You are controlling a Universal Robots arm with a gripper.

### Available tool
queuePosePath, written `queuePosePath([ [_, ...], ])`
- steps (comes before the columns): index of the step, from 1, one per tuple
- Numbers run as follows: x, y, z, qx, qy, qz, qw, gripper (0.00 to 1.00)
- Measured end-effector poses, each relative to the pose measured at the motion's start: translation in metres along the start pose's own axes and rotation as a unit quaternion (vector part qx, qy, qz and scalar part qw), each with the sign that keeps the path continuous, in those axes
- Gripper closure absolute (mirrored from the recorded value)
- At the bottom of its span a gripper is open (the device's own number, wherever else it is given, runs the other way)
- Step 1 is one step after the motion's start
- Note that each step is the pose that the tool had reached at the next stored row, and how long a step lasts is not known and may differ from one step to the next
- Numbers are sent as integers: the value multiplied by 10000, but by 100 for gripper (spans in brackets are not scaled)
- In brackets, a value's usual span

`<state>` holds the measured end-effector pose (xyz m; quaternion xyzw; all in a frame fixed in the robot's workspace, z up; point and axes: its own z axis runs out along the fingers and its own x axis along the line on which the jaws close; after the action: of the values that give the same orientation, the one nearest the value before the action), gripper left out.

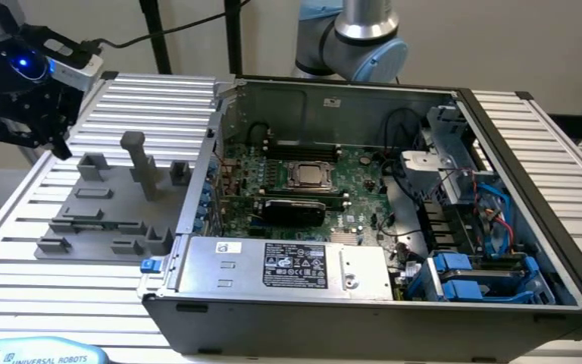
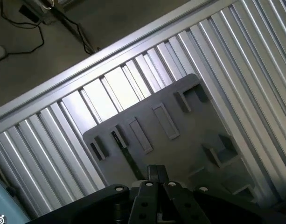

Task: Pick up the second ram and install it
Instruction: 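Pick up the second ram and move it above second insertion slot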

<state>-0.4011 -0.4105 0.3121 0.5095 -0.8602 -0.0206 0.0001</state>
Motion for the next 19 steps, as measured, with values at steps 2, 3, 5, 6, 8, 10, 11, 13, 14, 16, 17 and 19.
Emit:
queuePosePath([
  [2, 0, 0, 12, -3, 6, -182, 9998, 89],
  [3, 0, -1, 17, -5, 9, -275, 9996, 89],
  [5, 1, -1, 29, -8, 15, -458, 9990, 89],
  [6, 1, -1, 35, -10, 19, -549, 9985, 89],
  [8, 1, -2, 47, -12, 24, -732, 9973, 89],
  [10, 1, -2, 59, -12, 29, -911, 9958, 89],
  [11, 1, -2, 65, -11, 31, -1000, 9950, 89],
  [13, 2, -3, 77, -6, 33, -1179, 9930, 89],
  [14, 2, -3, 83, -3, 34, -1274, 9918, 89],
  [16, 2, -3, 94, 7, 35, -1452, 9894, 89],
  [17, 2, -4, 99, 13, 35, -1538, 9881, 89],
  [19, 3, -4, 107, 27, 35, -1694, 9855, 89],
])
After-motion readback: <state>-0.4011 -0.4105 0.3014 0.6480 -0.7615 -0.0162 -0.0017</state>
